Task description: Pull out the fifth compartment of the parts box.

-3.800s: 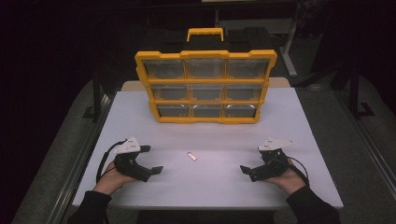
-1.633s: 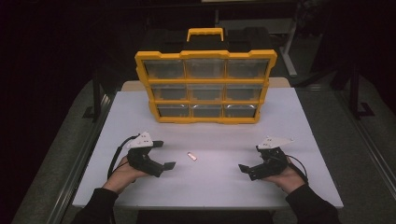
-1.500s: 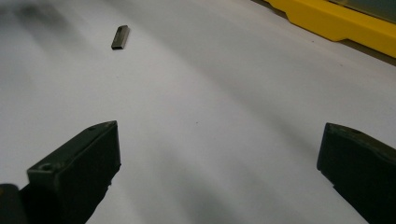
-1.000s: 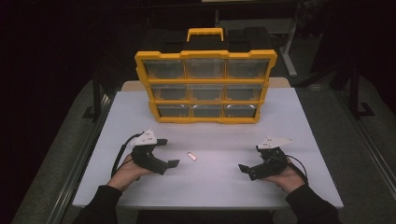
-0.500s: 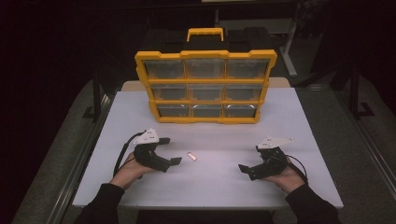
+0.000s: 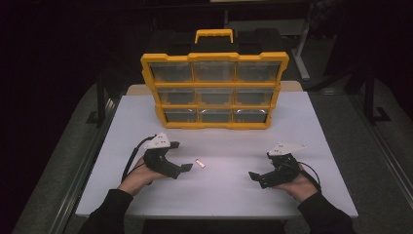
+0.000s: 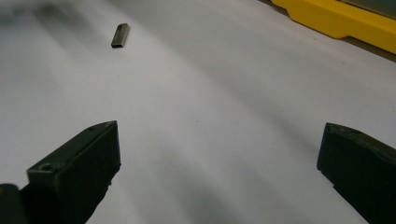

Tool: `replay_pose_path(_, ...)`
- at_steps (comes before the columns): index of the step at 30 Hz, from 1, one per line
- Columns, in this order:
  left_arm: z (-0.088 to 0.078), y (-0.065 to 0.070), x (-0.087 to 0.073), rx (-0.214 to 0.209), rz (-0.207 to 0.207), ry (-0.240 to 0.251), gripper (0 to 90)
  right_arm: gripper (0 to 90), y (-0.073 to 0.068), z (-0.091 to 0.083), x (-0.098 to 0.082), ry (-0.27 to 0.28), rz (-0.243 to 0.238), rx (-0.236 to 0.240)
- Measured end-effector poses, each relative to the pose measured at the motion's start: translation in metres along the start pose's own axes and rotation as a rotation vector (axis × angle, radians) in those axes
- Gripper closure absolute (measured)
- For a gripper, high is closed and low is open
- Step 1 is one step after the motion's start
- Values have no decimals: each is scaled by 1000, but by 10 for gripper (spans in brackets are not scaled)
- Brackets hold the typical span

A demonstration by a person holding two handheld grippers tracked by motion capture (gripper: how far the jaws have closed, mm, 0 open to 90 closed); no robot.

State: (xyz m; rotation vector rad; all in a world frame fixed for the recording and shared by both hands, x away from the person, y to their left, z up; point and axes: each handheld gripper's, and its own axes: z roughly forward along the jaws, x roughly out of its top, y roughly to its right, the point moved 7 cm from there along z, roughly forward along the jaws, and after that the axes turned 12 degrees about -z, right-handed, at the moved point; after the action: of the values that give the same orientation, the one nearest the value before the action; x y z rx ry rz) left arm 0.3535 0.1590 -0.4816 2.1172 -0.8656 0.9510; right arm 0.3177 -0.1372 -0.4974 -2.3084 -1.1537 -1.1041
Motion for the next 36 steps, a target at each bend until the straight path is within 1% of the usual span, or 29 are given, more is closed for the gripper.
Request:
replay_pose_path(17,8,3,7,0,22,10,0,0,0,0,0,-1,-2,0)
replay_pose_path(25,11,2,10,-1,19,22,0,0,0,0,0,-3,-2,0)
replay_pose_path(36,13,1,13,-3,21,25,0,0,0,1,0,-4,-2,0)
